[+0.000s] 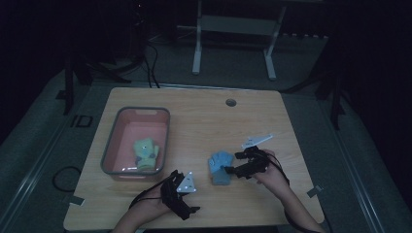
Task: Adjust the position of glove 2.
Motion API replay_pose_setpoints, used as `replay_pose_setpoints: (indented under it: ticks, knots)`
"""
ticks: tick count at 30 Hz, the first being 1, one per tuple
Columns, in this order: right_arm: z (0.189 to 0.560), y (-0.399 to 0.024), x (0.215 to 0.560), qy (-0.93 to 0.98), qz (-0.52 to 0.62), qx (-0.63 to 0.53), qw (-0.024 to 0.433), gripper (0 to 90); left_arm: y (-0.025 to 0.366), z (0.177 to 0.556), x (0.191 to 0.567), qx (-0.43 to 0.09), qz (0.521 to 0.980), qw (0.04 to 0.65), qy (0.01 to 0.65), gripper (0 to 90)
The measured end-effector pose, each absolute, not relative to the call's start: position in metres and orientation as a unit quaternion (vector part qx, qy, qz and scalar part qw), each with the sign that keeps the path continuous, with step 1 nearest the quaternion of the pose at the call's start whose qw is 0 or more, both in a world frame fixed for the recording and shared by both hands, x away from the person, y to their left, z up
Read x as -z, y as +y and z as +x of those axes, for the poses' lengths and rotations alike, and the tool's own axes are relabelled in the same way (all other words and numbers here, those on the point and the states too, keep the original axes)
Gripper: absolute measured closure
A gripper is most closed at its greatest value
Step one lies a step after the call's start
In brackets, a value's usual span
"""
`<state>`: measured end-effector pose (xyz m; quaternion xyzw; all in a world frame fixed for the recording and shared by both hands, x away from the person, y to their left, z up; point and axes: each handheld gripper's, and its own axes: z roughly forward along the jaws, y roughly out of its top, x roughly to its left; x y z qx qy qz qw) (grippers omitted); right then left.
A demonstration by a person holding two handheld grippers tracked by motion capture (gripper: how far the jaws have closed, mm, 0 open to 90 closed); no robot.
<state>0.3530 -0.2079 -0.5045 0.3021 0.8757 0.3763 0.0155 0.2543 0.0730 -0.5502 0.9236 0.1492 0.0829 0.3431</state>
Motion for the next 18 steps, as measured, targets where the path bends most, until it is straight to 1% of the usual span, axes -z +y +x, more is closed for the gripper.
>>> replay_pose_setpoints:
  ticks: [3, 6, 8, 12, 14, 18]
  knots:
    - [0.352, -0.212, 0.504, 0.877, 0.292, -0.382, 0.010, 15.1, 0.070, 0.252, 0.552, -0.098, 0.926, 0.335, 0.143, 3.0]
    - [0.351, -0.213, 0.504, 0.879, 0.281, -0.383, 0.028, 15.1, 0.064, 0.252, 0.551, -0.117, 0.923, 0.338, 0.139, 3.1]
    - [0.351, -0.214, 0.503, 0.879, 0.277, -0.387, 0.035, 14.8, 0.060, 0.253, 0.549, -0.108, 0.923, 0.338, 0.149, 3.8]
    - [0.348, -0.214, 0.502, 0.884, 0.261, -0.382, 0.068, 14.1, 0.051, 0.253, 0.548, -0.110, 0.930, 0.315, 0.154, 4.8]
    - [0.349, -0.216, 0.501, 0.882, 0.267, -0.383, 0.063, 14.2, 0.050, 0.254, 0.545, -0.107, 0.927, 0.322, 0.160, 4.8]
    - [0.350, -0.220, 0.498, 0.870, 0.296, -0.392, 0.037, 13.3, 0.048, 0.258, 0.539, -0.105, 0.917, 0.344, 0.175, 4.8]
